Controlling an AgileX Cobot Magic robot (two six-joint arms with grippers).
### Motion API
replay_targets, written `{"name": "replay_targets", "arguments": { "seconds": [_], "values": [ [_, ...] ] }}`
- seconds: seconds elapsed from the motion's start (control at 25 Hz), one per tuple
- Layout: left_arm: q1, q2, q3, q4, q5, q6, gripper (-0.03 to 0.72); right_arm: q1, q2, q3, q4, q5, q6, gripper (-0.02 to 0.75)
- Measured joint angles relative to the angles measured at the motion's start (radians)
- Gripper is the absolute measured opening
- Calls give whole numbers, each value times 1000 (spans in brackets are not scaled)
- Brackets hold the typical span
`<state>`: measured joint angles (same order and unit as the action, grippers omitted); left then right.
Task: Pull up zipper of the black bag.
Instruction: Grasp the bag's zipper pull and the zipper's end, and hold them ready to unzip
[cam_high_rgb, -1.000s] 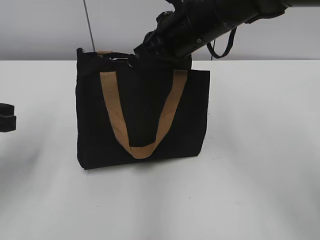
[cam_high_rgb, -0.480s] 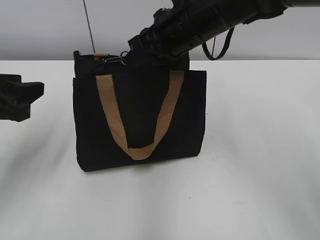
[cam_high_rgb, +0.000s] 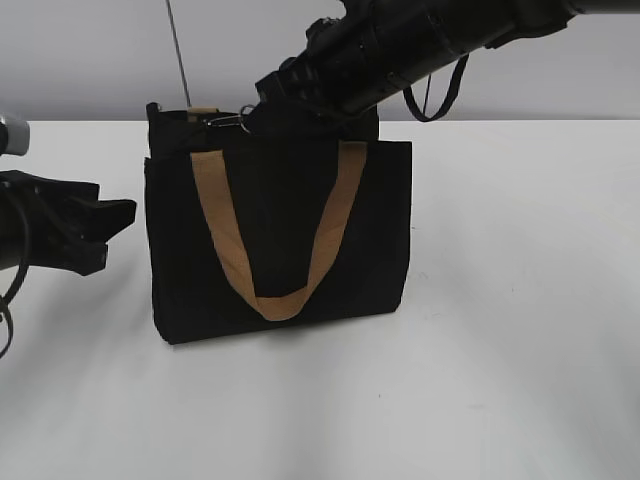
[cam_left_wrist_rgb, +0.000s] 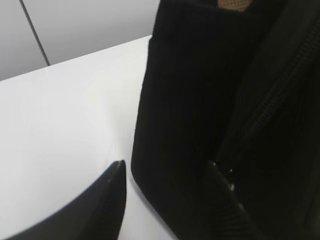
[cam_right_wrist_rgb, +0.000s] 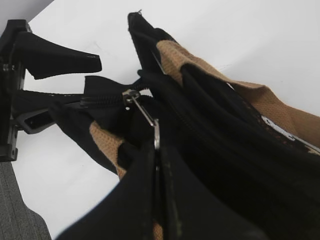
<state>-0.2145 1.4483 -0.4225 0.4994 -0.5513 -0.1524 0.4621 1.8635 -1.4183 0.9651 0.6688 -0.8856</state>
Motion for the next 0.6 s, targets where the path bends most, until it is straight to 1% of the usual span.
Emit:
{"name": "replay_targets", "arguments": {
  "seconds": [0.24, 0.48, 0.6],
  "values": [
    [0, 19, 0, 54, -67, -4, 382, 0, 0, 0, 0, 6, 0, -1],
    [0, 20, 0, 188, -74, -109, 369, 0, 0, 0, 1, 11, 0, -1],
    [0, 20, 0, 216, -97, -125, 366, 0, 0, 0, 1, 12, 0, -1]
  ]
}}
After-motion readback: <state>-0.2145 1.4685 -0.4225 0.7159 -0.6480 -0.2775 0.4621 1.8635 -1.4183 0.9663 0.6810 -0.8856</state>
